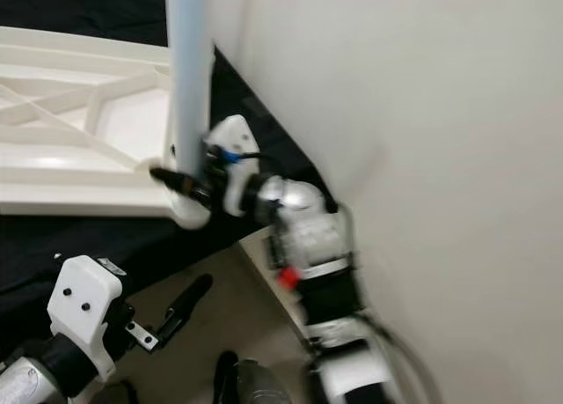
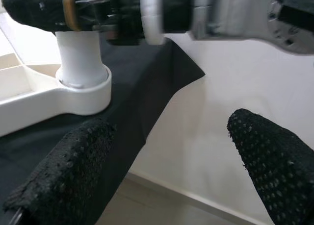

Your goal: Building children table

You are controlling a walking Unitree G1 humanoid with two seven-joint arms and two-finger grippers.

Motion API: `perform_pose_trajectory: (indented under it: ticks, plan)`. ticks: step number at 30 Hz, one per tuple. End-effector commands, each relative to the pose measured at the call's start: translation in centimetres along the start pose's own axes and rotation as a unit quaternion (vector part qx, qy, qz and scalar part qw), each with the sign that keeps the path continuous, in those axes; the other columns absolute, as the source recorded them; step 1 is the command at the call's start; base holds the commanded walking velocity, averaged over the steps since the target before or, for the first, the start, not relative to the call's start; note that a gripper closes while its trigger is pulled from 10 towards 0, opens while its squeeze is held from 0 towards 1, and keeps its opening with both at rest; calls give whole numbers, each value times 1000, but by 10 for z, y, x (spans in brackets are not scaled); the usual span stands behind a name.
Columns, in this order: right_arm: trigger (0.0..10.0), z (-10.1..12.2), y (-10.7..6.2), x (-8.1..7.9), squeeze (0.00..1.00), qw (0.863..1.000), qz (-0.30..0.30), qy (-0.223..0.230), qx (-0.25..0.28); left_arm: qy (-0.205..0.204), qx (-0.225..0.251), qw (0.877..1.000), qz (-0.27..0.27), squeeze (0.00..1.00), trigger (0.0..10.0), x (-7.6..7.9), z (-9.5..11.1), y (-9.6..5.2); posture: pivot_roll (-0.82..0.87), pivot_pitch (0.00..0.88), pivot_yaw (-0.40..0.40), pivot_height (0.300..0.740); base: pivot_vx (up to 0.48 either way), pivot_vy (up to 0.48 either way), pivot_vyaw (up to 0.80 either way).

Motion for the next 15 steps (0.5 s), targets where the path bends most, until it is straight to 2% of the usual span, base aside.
perform_pose_trajectory:
  ticks: [1,2,3,4,5,6,7,9,11,12,13,14,15]
  plan:
    - [0,-25,-7,10,0,996,-63,12,-61,-6,-13,1000,1,0,10000,1,-5,-2,109,249,-205,740,0,0,0]
    - [0,-22,-4,-1,0,997,-46,14,-52,-4,-13,1000,1,0,10000,1,-5,-2,113,242,-200,740,0,0,0]
    - [2431,-20,-1,-10,0,998,-29,16,-45,-3,-12,1000,1,0,10000,1,-4,-2,113,242,-200,740,0,0,0]
    - [10000,-17,3,-17,0,999,-10,23,-39,-2,-12,1000,1,0,10000,1,-4,-1,116,243,-200,740,0,0,0]
    - [10000,-16,4,-20,0,999,-2,29,-38,-2,-11,1000,2,0,10000,0,-4,-1,115,242,-200,740,0,0,0]
    - [10000,-8,7,-29,0,998,31,42,-21,-1,-11,1000,2,0,10000,0,-3,-1,113,239,-201,740,0,0,0]
    - [10000,-8,7,-29,0,998,31,42,-21,-1,-11,1000,2,0,10000,0,-3,-1,113,239,-201,740,0,0,0]
    - [10000,6,8,-41,0,995,79,61,15,-1,-11,1000,3,0,10000,0,-3,-1,115,241,-202,740,0,0,0]
    - [10000,6,8,-41,0,995,79,61,15,-1,-11,1000,3,0,10000,0,-3,-1,115,241,-202,740,0,0,0]
    - [10000,14,5,-50,1000,988,125,79,37,0,-10,1000,3,0,10000,0,-3,-1,118,241,-204,740,0,0,0]
    - [10000,20,0,-54,1000,981,164,89,57,1,-9,1000,4,0,10000,-1,-2,-1,118,241,-204,740,0,0,0]
    - [10000,23,-7,-52,1000,974,195,87,74,3,-8,1000,7,0,10000,-2,-2,-1,117,243,-204,740,0,0,0]
    - [10000,22,-13,-45,875,971,210,85,79,4,-5,1000,10,0,10000,-3,-1,-2,117,243,-204,740,0,0,0]
Point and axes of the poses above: a point about 5 cm out from each wrist's last joint towards the gripper, its own y axis pointing out of the wrist towards the gripper, its own z axis along the axis of the wrist's last joint, x = y × z, the point moved 3 cm from there along y, pointing out of the wrist towards the gripper, and after that the axes turned 13 degrees about -y, right-handed, at the moved point
